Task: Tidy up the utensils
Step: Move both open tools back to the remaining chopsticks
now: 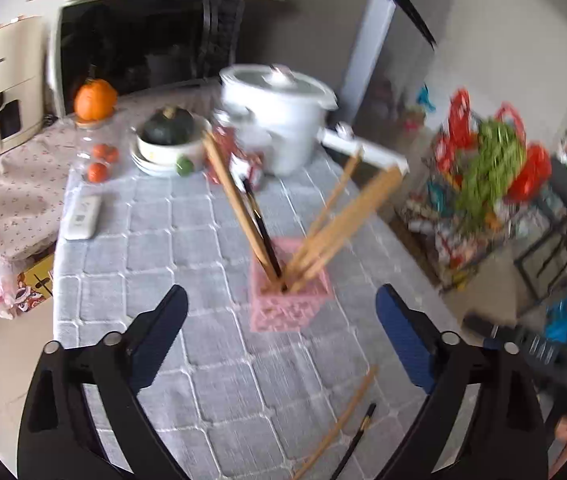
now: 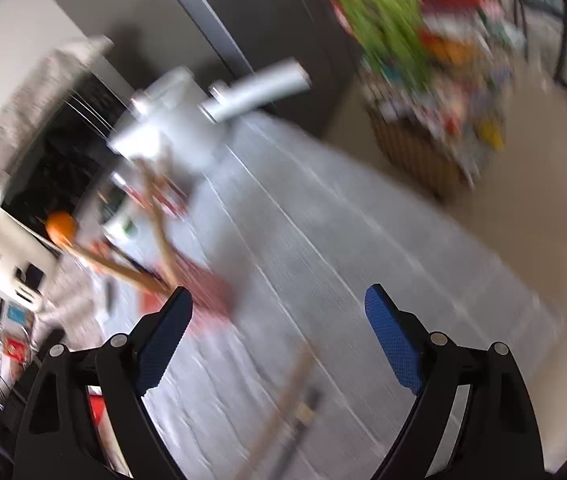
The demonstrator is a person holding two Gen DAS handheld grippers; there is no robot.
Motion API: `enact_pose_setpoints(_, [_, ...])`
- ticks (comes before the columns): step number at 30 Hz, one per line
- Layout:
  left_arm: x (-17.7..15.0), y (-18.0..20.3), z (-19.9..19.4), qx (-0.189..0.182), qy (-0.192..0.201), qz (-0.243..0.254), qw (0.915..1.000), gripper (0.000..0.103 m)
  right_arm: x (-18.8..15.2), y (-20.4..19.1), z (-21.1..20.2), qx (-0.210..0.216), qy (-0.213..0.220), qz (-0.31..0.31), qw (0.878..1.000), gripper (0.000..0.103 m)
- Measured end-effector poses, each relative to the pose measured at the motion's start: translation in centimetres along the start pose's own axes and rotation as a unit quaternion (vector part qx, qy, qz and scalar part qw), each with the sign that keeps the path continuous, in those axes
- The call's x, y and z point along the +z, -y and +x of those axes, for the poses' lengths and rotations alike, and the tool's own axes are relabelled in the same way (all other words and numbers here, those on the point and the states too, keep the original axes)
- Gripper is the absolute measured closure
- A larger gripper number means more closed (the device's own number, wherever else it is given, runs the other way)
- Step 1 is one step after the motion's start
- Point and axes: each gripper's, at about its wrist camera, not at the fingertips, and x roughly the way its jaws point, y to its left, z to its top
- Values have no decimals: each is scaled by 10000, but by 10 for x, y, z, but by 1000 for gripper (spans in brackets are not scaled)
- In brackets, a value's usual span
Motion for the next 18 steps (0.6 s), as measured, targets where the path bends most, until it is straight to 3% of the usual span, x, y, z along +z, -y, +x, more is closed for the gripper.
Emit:
enact_pose_setpoints(6, [-28,34,42,10,-738,613,9954,7,-58,80,29,-523,-873,529,9934,17])
enact_pose_setpoints(9, [-45,47,67,-27,-1243,835,9887,7,-75,95,35,-415,-1268,702,9886,17])
enact_pose_setpoints(15, [-76,82,118,-96,-2059,1412,9683,8,-95,94,36,-519,-1368,322,9887,17])
enact_pose_setpoints(18, [-77,92,138,-145,-2291,1379,9635,10,-97,98,34,-441,-1398,293,9888,17])
